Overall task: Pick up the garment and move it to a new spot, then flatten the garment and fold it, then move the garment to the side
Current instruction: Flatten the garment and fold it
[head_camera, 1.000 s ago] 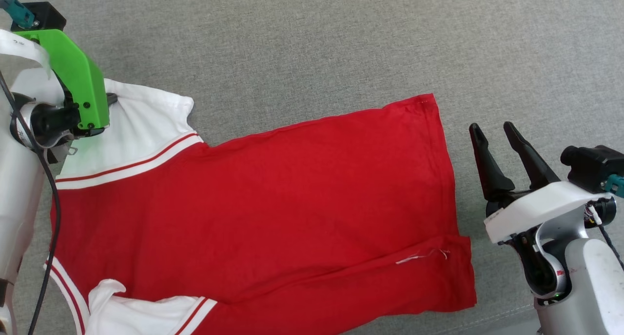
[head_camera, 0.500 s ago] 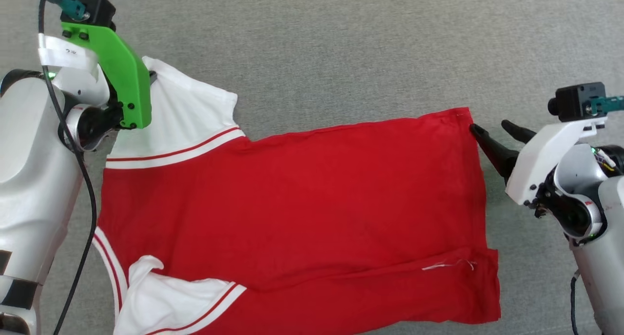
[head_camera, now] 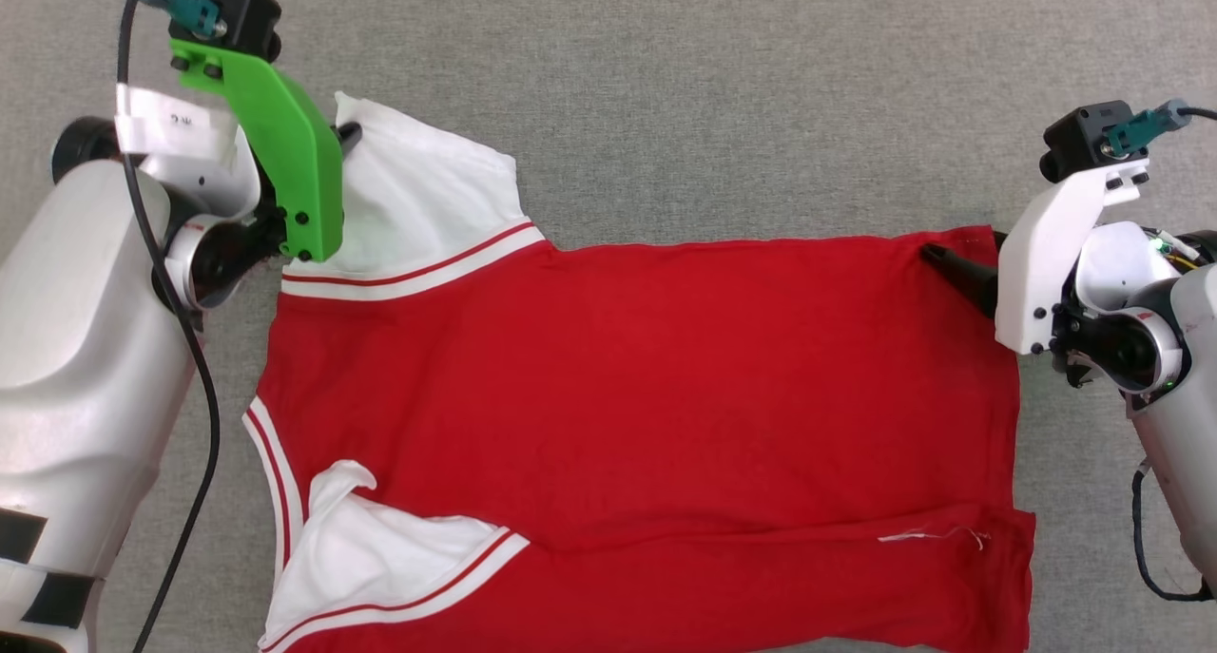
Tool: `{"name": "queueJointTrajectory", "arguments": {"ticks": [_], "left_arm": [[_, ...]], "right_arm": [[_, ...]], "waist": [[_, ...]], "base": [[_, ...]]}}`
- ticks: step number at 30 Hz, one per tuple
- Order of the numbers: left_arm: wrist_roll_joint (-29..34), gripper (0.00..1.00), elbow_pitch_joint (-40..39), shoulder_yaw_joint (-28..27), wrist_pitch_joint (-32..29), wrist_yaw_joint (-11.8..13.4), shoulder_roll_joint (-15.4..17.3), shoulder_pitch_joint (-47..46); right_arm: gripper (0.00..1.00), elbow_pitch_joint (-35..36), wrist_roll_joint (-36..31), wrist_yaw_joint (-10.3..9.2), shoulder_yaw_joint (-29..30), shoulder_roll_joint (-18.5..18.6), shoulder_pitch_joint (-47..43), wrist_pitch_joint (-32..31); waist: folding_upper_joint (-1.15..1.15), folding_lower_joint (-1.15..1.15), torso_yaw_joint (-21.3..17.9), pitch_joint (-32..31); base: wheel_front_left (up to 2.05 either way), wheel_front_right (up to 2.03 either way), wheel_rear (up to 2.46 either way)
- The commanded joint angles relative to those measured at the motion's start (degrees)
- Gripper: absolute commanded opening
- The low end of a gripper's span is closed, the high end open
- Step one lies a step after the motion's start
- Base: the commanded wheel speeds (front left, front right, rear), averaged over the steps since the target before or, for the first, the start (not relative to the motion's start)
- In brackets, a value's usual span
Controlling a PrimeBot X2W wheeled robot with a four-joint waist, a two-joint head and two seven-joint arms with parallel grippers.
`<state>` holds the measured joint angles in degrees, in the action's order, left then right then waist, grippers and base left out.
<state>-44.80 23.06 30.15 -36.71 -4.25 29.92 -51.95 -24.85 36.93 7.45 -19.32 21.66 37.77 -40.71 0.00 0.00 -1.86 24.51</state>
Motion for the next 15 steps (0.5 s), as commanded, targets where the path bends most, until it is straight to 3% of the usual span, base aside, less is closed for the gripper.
{"name": "queueJointTrajectory", "arguments": {"ticks": [1,2,5,15], "left_arm": [[-0.2,0.00,-0.4,0.1,0.5,0.2,-0.2,1.3],[-0.3,0.00,-0.4,0.1,0.8,0.3,-0.2,1.6],[-0.6,0.00,-0.5,0.0,1.6,0.2,-0.1,2.7],[-2.0,0.00,-2.4,-2.1,8.0,0.4,0.8,8.3]], "right_arm": [[0.45,-3.2,1.2,0.03,-2.8,-1.5,-2.8,-3.0],[0.00,-3.9,1.6,0.03,-3.6,-1.5,-3.1,-4.2],[0.00,-4.2,3.3,0.03,-4.5,-1.2,-3.1,-5.1],[0.00,2.2,5.6,0.03,2.2,2.2,-3.3,3.8]], "waist": [[0.00,0.00,0.4,-0.3],[0.00,0.00,0.6,-0.6],[0.00,0.00,0.9,-1.6],[0.00,0.00,3.0,-7.0]], "base": [[0.00,0.00,0.00],[0.00,0.00,0.00],[0.00,0.00,0.00],[0.00,0.00,0.00]]}}
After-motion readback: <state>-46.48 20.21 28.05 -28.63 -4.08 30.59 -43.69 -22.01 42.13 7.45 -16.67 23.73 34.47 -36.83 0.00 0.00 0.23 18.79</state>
